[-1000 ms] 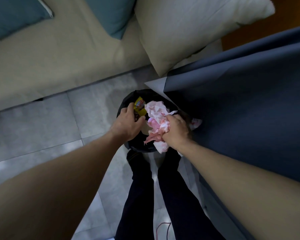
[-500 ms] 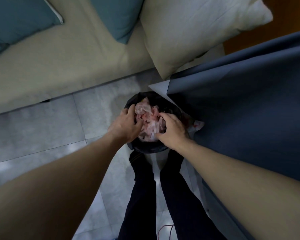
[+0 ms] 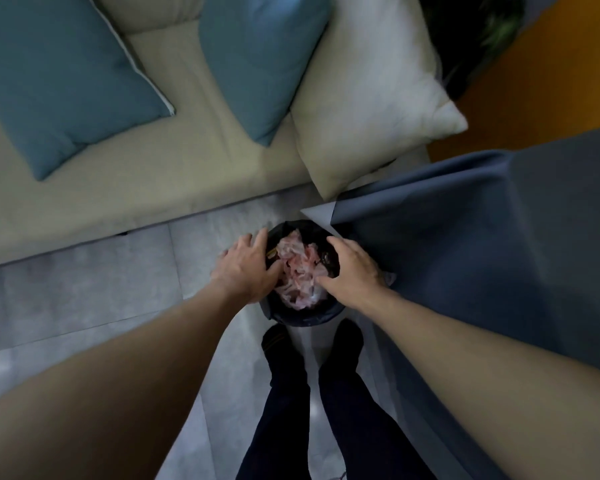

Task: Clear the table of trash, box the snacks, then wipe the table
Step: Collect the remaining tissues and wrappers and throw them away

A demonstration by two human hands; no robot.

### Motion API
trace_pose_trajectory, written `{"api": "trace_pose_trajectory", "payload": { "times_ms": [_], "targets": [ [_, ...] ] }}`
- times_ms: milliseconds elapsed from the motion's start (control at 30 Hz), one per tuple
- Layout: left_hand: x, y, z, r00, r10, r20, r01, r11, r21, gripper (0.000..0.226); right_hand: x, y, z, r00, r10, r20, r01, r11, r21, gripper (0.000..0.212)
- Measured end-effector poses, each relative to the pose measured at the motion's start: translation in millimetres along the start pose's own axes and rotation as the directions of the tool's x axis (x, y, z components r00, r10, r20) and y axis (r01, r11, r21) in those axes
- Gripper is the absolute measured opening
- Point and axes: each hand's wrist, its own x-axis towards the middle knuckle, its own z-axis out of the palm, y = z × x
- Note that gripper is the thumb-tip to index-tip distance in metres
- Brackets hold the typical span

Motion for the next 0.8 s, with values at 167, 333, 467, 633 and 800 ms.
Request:
{"api": "trace_pose_trajectory", "payload": {
  "times_ms": [167, 333, 467, 633, 800],
  "targets": [
    [-31.6, 10.3, -60.8, 0.997, 0.028, -0.071, -0.023, 0.998, 0.065, 0.077, -27.2, -36.4, -56.5, 0.996, -0.050, -0.078, 0.050, 0.999, -0.006, 0.081],
    [-67.6, 28.2, -128.4, 0.982, 0.076, -0.175, -0.057, 0.992, 0.111, 0.076, -62.1, -74.7, -115.1, 0.982, -0.116, -0.150, 0.115, 0.993, -0.013, 0.080],
    [-98.0, 48.6, -179.6, 0.958, 0.141, -0.249, -0.104, 0.982, 0.157, 0.075, -94.9, -99.7, -161.1, 0.966, -0.163, -0.203, 0.155, 0.986, -0.055, 0.078],
    [-132.0, 80.2, -229.2, 0.928, 0.209, -0.310, -0.142, 0.964, 0.224, 0.076, -135.2, -111.5, -211.9, 0.941, -0.183, -0.283, 0.170, 0.983, -0.071, 0.077],
    [-156.0, 124.0, -262.4, 0.896, 0.310, -0.318, -0.222, 0.933, 0.284, 0.077, -177.2, -93.9, -252.7, 0.921, -0.124, -0.370, 0.125, 0.992, -0.023, 0.078]
  ]
}}
